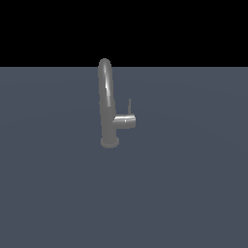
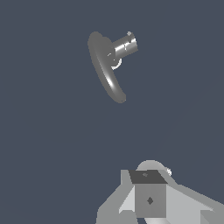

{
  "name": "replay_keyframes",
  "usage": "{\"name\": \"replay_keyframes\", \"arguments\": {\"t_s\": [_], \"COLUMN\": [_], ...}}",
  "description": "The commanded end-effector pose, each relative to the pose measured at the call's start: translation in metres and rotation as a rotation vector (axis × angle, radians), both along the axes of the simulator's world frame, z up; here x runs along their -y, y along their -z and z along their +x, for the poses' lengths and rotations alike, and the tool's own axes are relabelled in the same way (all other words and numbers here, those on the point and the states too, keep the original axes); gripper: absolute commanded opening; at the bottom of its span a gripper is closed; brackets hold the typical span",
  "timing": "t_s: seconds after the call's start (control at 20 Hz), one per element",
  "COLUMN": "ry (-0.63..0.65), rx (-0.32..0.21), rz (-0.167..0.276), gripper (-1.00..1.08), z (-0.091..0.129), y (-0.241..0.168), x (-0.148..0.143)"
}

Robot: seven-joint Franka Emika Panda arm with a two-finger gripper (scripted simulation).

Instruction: Turn on the faucet by rotating a designated handle.

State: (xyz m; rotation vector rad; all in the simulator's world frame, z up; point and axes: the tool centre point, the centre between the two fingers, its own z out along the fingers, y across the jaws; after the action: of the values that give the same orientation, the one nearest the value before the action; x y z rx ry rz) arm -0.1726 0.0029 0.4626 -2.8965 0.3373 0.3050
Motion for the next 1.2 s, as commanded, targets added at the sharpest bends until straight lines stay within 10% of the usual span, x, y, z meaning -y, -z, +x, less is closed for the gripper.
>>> {"name": "replay_keyframes", "arguments": {"t_s": [0.0, 1.15], "ry": [0.032, 0.338], "rx": [-0.037, -0.402], "rz": [0.033, 0.359], "gripper": [-1.00, -1.00], "z": [0.014, 0.133], "y": [0.005, 0.084], "x": [0.001, 0.015]}}
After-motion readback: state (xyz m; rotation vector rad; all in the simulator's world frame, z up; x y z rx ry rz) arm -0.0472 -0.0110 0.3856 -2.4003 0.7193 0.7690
